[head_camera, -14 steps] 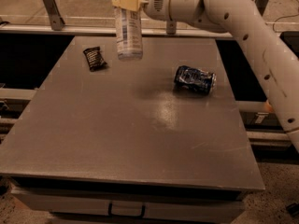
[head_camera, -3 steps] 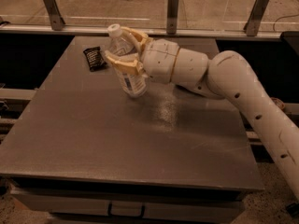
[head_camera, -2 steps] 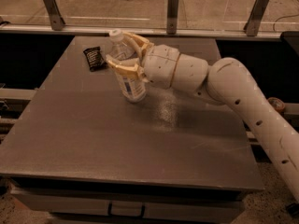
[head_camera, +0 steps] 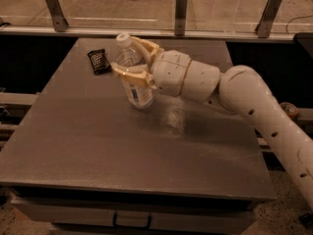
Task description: Place blue plastic bottle upright
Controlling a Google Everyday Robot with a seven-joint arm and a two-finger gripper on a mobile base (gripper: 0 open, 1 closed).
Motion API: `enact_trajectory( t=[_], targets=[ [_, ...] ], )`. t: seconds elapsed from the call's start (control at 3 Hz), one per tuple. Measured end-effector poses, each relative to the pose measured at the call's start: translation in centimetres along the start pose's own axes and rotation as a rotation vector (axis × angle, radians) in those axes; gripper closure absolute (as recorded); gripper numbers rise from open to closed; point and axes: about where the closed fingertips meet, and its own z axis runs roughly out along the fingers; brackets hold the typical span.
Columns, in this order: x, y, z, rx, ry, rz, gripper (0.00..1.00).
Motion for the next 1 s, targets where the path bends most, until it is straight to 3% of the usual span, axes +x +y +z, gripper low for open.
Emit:
enact_trajectory(
  t=[0.33,0.67,1.0],
  targets=[
    [-0.27,-0.12,0.03,0.0,0.0,0.0,0.13],
    [-0.27,-0.13,0.03,0.0,0.0,0.0,0.0],
    [0.23,-0.23,-0.16,0.013,0.021,0.0,0.0]
  ],
)
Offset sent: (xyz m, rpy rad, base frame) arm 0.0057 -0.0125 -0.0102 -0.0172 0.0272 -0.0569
